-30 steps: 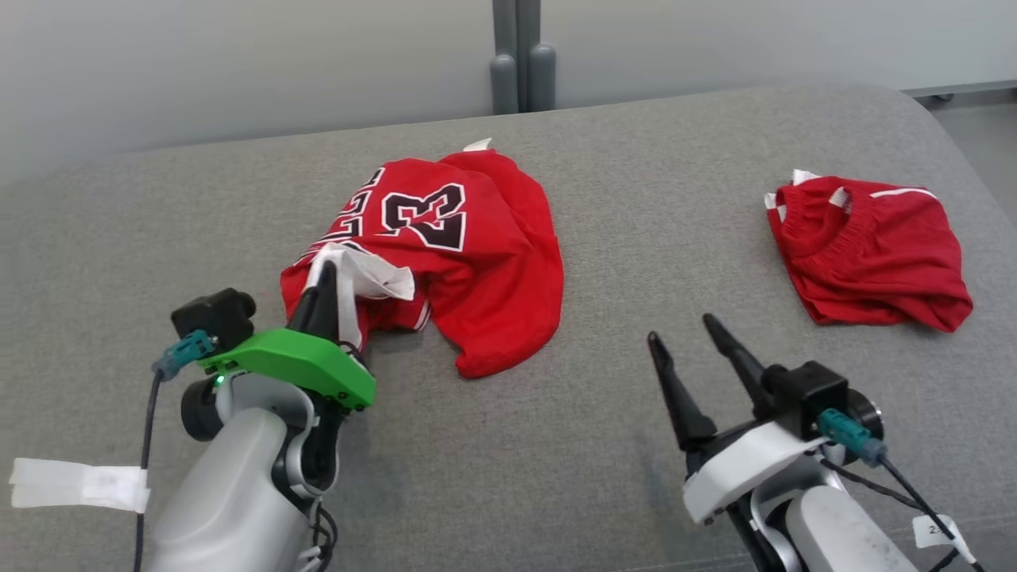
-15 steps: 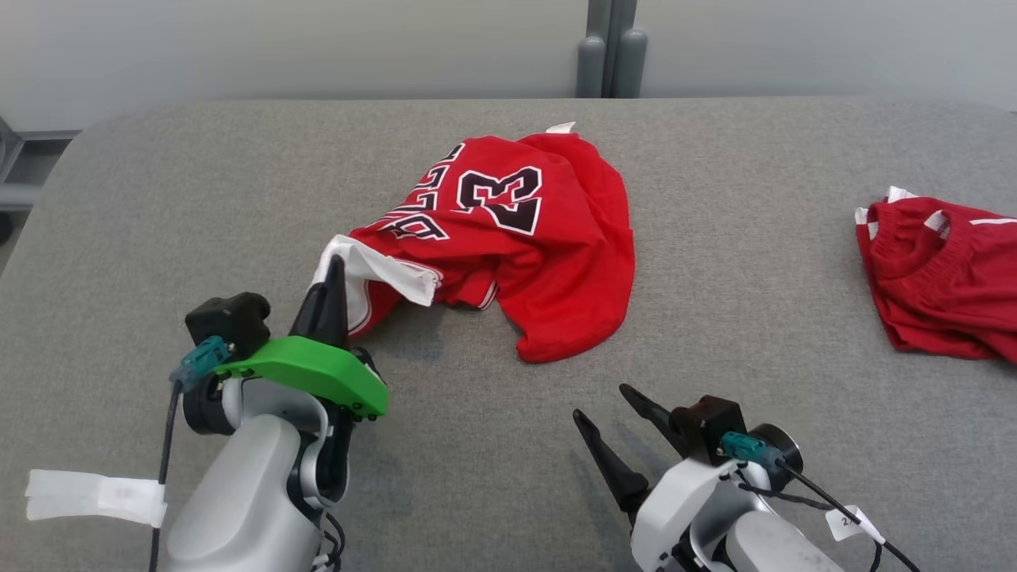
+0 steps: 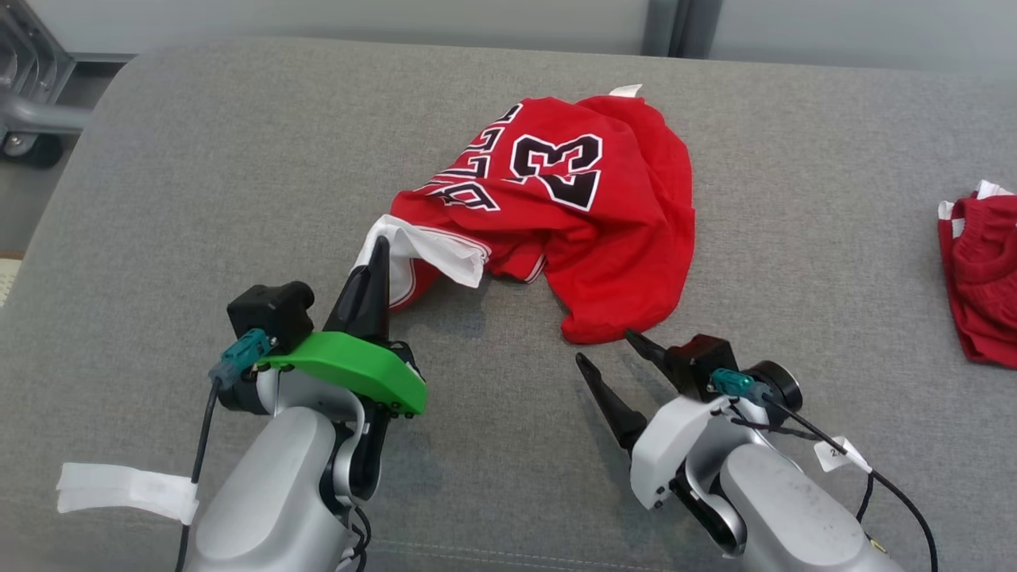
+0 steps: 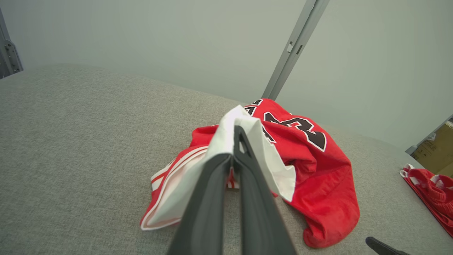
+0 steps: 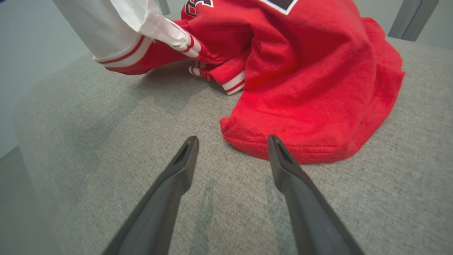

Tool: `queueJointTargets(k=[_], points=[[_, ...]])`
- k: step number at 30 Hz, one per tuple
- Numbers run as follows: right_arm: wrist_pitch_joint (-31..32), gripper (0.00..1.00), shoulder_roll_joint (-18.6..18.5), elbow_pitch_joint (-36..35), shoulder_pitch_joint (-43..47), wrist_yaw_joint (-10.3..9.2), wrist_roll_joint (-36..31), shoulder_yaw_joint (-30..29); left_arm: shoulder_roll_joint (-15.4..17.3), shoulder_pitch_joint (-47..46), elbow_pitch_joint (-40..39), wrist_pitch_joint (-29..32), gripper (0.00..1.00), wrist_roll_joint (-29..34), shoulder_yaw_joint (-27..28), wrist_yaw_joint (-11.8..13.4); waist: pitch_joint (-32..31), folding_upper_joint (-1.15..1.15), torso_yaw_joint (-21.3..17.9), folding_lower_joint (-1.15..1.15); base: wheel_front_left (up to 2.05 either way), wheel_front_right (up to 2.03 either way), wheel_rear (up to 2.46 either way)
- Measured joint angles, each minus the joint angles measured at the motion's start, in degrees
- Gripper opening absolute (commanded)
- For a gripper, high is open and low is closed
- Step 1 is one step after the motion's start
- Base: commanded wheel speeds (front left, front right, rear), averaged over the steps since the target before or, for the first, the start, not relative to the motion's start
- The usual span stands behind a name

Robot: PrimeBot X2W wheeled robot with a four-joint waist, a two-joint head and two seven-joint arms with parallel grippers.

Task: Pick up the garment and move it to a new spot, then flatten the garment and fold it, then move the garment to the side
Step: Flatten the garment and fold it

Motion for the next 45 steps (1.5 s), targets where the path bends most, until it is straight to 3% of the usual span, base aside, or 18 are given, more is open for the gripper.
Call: queueJointTargets(k=[13, 15, 16, 20, 23, 24, 26, 32, 38, 45], points=[[0.1, 1.00, -0.1, 8.4, -9.0, 0.07, -4.6, 4.5, -0.4, 0.0, -2.7, 0.0, 0.00, 0.9, -1.2, 0.0, 3.8, 0.00, 3.3, 0.00, 0.00, 0.00, 0.00], [0.1, 0.86, -0.2, 9.8, -9.9, 0.08, -6.1, 5.7, -0.5, 0.0, -3.0, 0.0, 0.00, 0.9, -1.1, 0.0, 4.3, 0.00, 3.7, 0.00, 0.00, 0.00, 0.00], [0.1, 0.71, -0.1, 10.4, -10.4, 0.08, -7.0, 6.4, -0.5, 0.0, -3.0, 0.0, 0.00, 0.9, -1.0, 0.0, 4.5, 0.00, 3.9, 0.00, 0.00, 0.00, 0.00], [0.1, 0.46, -0.1, 13.0, -12.1, 0.07, -9.3, 8.2, -0.5, 0.0, -3.1, 0.0, 0.00, 0.9, -0.3, 0.0, 5.0, 0.00, 4.2, 0.00, 0.00, 0.00, 0.00], [0.0, 0.35, -0.1, 14.2, -13.5, -0.05, -11.2, 9.2, -0.6, 0.1, -3.3, 0.0, 0.00, 0.9, 1.7, 0.0, 5.0, 0.00, 3.7, 0.00, 0.00, 0.00, 0.00], [-0.1, 0.27, -0.1, 14.6, -13.9, -0.19, -11.4, 9.2, -0.6, 0.2, -3.3, 0.0, 0.00, 0.9, 2.2, 0.0, 5.0, 0.00, 3.5, 0.00, 0.00, 0.00, 0.00], [-1.3, 0.01, -0.1, 15.2, -14.7, -1.12, -11.5, 8.7, -0.6, 0.8, -3.4, 0.0, 0.00, 0.9, 3.2, 0.0, 4.8, 0.00, 2.7, 0.00, 0.00, 0.00, 0.00], [-4.8, 0.00, -0.2, 13.2, -14.8, -4.13, -8.8, 3.5, -0.7, 1.4, -4.9, 0.0, 0.00, 0.9, 5.1, 0.0, 4.2, 0.00, 0.8, 0.00, 0.00, 0.00, 0.00], [-6.0, 0.00, -1.7, 6.9, -14.8, -7.66, -5.9, -2.7, -0.7, 2.6, -8.0, 0.0, 0.00, 0.9, 9.9, 0.0, 2.8, 0.00, -1.6, 0.00, 0.00, 0.00, 0.00], [-6.0, 0.00, -5.9, -6.7, -14.9, -8.75, -5.0, -8.6, -0.7, 2.9, -16.4, 0.0, 0.00, 0.7, 17.5, -0.1, 0.7, 0.00, -5.1, 0.00, 0.00, 0.00, 0.00]])
